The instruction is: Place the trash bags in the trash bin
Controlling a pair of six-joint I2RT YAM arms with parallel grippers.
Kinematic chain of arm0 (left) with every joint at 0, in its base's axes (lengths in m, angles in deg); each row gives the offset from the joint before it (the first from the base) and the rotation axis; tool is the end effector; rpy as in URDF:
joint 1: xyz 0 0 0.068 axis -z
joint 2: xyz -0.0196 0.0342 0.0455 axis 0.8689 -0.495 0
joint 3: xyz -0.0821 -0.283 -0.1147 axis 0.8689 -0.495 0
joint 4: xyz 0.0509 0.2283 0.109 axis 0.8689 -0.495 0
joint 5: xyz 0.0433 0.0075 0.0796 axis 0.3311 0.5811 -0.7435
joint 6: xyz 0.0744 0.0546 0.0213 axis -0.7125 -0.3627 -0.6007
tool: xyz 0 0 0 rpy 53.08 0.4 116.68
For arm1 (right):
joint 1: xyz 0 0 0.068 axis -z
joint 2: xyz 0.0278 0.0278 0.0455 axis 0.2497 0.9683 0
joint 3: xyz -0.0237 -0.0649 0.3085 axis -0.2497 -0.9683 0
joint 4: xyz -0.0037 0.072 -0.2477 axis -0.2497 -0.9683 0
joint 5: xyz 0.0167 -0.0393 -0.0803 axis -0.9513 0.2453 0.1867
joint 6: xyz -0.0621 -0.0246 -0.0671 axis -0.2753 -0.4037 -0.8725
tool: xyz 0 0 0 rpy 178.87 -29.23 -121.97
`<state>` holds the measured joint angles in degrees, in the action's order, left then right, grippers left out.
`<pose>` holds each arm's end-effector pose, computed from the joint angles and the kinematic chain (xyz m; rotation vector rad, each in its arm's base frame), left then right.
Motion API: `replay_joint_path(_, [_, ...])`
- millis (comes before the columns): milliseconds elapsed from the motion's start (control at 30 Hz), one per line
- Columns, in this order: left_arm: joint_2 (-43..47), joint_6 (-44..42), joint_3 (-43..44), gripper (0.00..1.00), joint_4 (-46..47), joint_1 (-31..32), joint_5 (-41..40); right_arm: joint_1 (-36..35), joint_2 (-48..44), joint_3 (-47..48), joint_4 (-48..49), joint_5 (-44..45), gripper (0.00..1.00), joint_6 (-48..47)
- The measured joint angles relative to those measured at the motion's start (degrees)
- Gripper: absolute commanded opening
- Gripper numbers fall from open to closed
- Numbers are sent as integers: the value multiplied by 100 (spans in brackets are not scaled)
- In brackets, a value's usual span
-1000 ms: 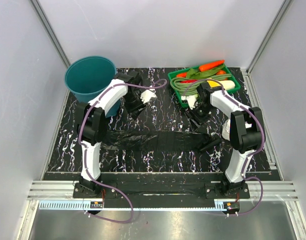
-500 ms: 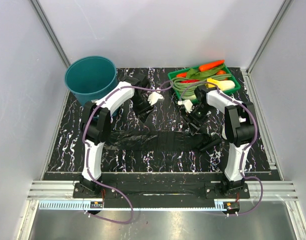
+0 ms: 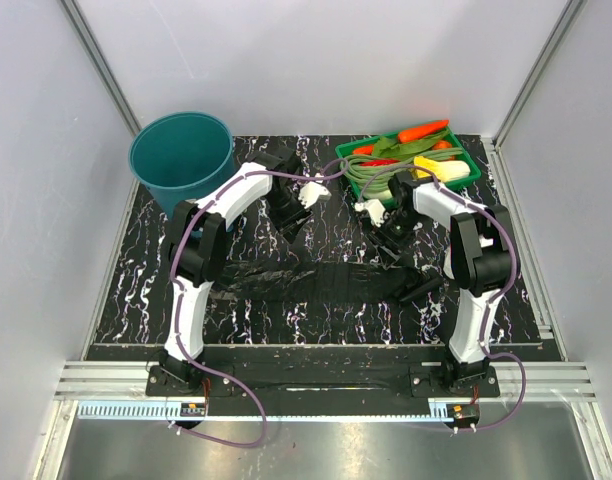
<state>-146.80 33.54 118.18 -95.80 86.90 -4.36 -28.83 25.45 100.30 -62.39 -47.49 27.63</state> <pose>0.4023 -0.2365 0.2027 1.5211 2.5112 -0.5485 0.3652 0.1240 0.1551 -1.4166 2.6304 0.5042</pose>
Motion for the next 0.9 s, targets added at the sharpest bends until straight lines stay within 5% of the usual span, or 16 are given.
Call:
replay_joint_path(367, [-2,103,20,47,22,17,-4,-404,-546,-776,750,472,52,168])
replay_joint_path(567, [-2,146,-44,47,140,39,-9,-511,-756,-1093,1032,564,31,284])
replay_joint_path(733, [0,175,-133,47,219,74,-9,-518,-820,-1211,1161,614,1,387])
replay_joint_path(900, [0,341,-155,48,382,136,96,-518,-820,-1217,1185,608,0,525])
